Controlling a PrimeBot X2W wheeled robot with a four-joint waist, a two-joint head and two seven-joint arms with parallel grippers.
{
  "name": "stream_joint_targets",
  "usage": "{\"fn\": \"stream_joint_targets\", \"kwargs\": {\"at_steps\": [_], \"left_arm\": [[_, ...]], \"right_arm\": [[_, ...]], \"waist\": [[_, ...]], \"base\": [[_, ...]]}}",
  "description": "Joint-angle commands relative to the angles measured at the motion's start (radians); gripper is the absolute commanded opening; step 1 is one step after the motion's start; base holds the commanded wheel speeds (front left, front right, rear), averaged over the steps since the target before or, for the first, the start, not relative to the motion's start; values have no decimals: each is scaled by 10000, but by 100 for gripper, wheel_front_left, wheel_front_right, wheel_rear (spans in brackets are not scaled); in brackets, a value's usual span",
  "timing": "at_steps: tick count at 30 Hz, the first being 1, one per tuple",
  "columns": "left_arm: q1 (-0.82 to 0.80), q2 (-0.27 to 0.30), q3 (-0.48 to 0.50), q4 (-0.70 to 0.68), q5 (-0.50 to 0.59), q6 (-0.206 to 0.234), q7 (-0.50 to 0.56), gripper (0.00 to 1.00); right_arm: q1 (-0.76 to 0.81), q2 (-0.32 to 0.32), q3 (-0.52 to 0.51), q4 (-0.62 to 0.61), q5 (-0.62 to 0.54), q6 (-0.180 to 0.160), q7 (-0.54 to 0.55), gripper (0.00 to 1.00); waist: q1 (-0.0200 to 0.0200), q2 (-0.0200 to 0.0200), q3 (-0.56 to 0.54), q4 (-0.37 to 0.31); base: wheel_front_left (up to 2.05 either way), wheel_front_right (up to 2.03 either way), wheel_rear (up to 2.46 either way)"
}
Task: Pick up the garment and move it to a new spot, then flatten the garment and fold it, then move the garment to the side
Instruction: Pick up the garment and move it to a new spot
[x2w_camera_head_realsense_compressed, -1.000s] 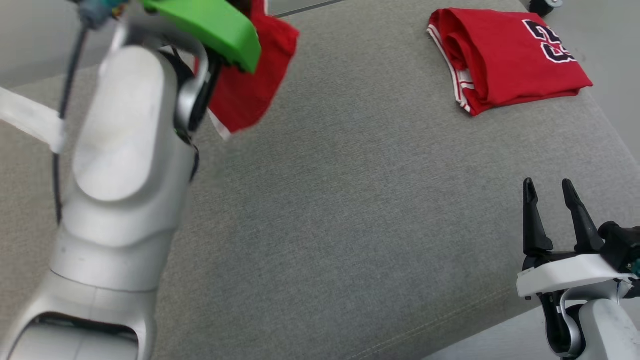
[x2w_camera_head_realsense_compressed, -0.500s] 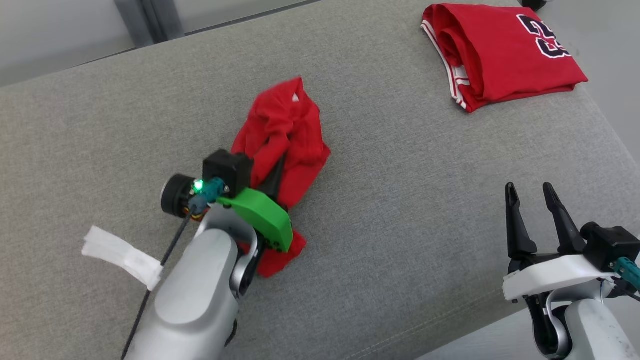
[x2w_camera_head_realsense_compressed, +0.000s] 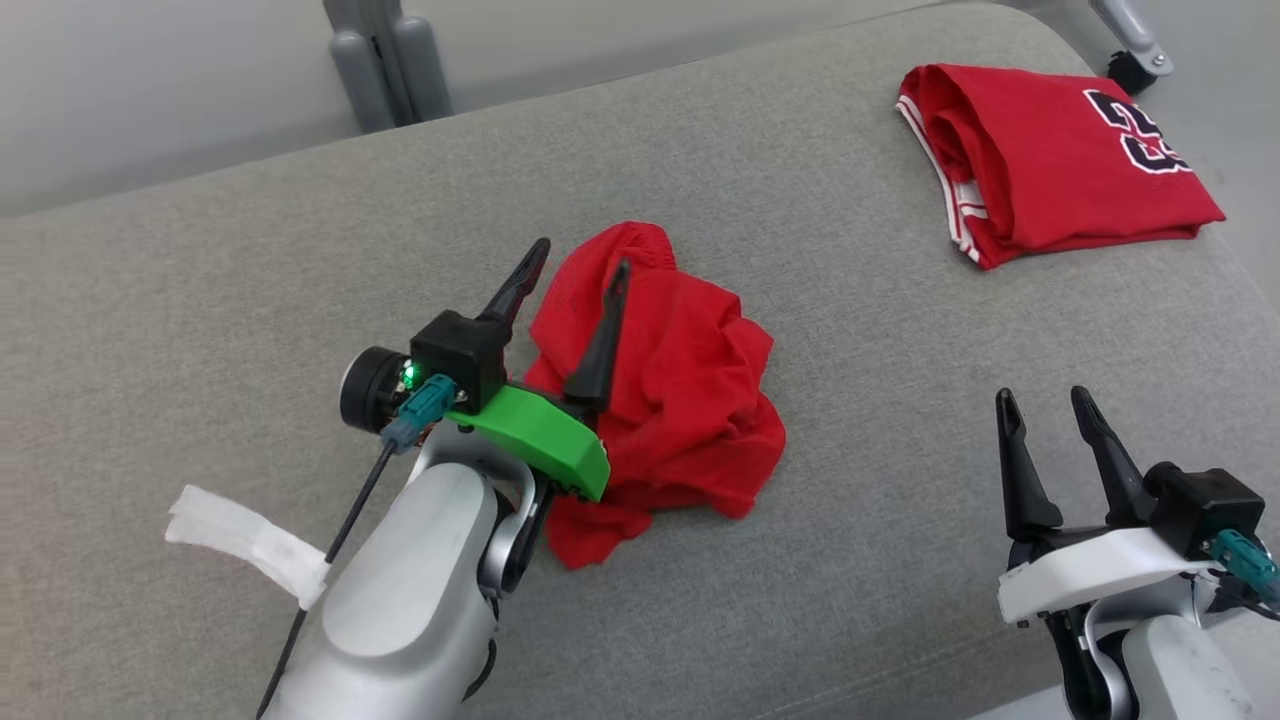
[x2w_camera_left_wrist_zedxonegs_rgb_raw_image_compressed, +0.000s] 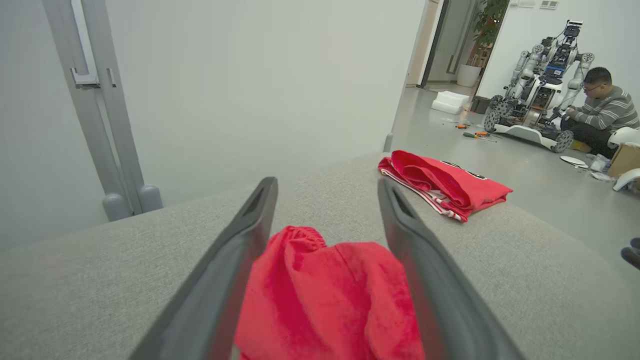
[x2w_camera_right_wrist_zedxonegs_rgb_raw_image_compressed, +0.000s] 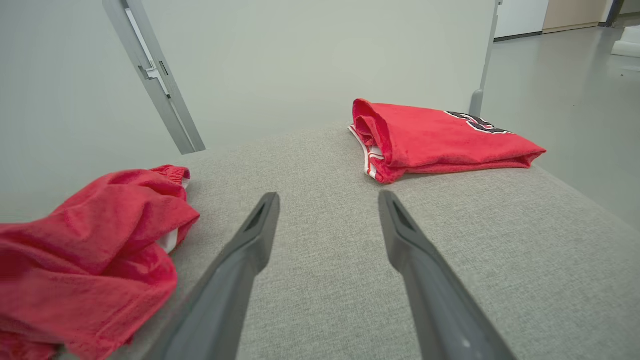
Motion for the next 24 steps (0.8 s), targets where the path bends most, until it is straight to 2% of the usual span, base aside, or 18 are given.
{"fn": "stream_joint_targets", "kwargs": {"at_steps": [1,8,16,24], "left_arm": [[212,114,155,-140,70,102,-63,100],[1215,735,1255,-1199,548,424,-65,100],[2668,1393,2600,-1999,872,554,-66,100],[4126,1601,3787,-2682,1145,531,-67,100]], "right_arm": [[119,-33,4,-43,-64,-15,-30,100],[294,-115,29,-116,-108,-15,-29,100],[575,-92,100,-191,-139,-15,-30,100],[780,-30,221,-286,-132,-15,-30,100]], "waist": [[1,-1,-409,462],[1,-1,-867,1269],[1,-1,-1329,2108],[1,-1,-1460,2566]], "base": [[0,0,0],[0,0,0],[0,0,0],[0,0,0]]}}
